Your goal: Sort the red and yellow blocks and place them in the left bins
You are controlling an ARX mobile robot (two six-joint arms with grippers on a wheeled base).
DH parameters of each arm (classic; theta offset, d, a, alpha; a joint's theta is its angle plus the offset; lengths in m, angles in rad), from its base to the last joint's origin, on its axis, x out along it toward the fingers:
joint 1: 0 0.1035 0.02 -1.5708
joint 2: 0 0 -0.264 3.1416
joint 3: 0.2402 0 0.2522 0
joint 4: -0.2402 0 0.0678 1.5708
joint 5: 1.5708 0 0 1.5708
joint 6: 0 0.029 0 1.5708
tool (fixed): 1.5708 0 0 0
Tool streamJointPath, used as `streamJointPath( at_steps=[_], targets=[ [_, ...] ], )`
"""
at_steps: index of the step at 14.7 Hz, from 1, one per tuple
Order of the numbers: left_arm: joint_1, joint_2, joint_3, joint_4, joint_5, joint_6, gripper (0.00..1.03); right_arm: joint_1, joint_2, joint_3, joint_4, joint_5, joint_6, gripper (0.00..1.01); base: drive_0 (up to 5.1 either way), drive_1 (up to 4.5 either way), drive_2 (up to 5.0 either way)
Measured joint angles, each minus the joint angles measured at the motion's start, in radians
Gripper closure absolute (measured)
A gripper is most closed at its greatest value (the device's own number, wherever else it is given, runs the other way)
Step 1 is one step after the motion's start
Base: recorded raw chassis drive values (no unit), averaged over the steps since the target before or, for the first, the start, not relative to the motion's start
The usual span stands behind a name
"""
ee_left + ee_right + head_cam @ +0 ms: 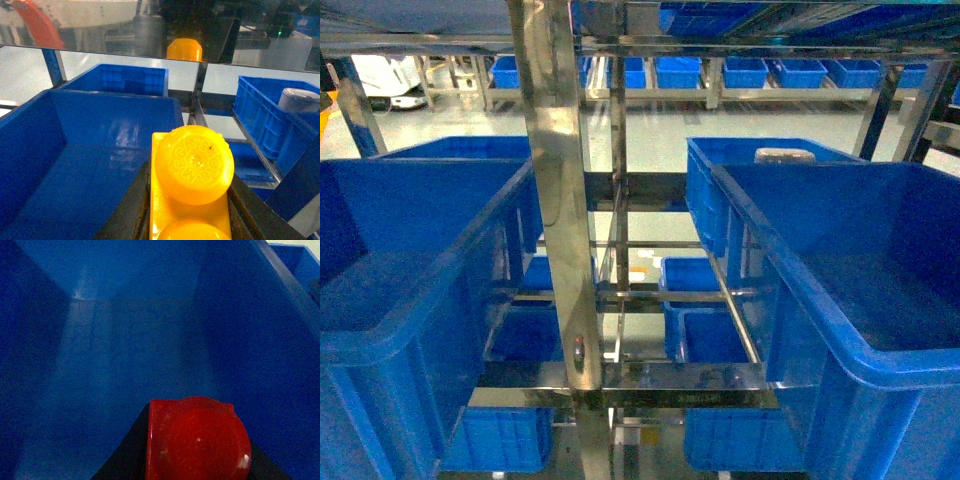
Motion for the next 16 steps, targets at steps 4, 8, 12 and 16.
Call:
streamJointPath(
  at_steps=[4, 8, 12, 16],
  targets=[
    [0.0, 0.0, 0.0, 0.0, 0.0, 0.0, 0.75, 0.034, 0.045, 0.025, 0.019, 0.007, 0.01, 0.6, 0.0, 0.0, 0.0],
    [0.0, 0.0, 0.0, 0.0, 0.0, 0.0, 0.75, 0.068, 0.042, -0.012, 0.132, 0.027, 0.03, 0.15, 0.0, 0.0, 0.0],
    [0.0, 0.0, 0.0, 0.0, 0.0, 0.0, 0.75, 0.079, -0.04, -0.113, 0.234, 0.005, 0.066, 0.03, 0.0, 0.0, 0.0],
    [0.0, 0.0, 0.0, 0.0, 0.0, 0.0, 0.75, 0.063, -0.146, -0.274, 0.324, -0.017, 0.127, 0.03, 0.0, 0.0, 0.0]
  ],
)
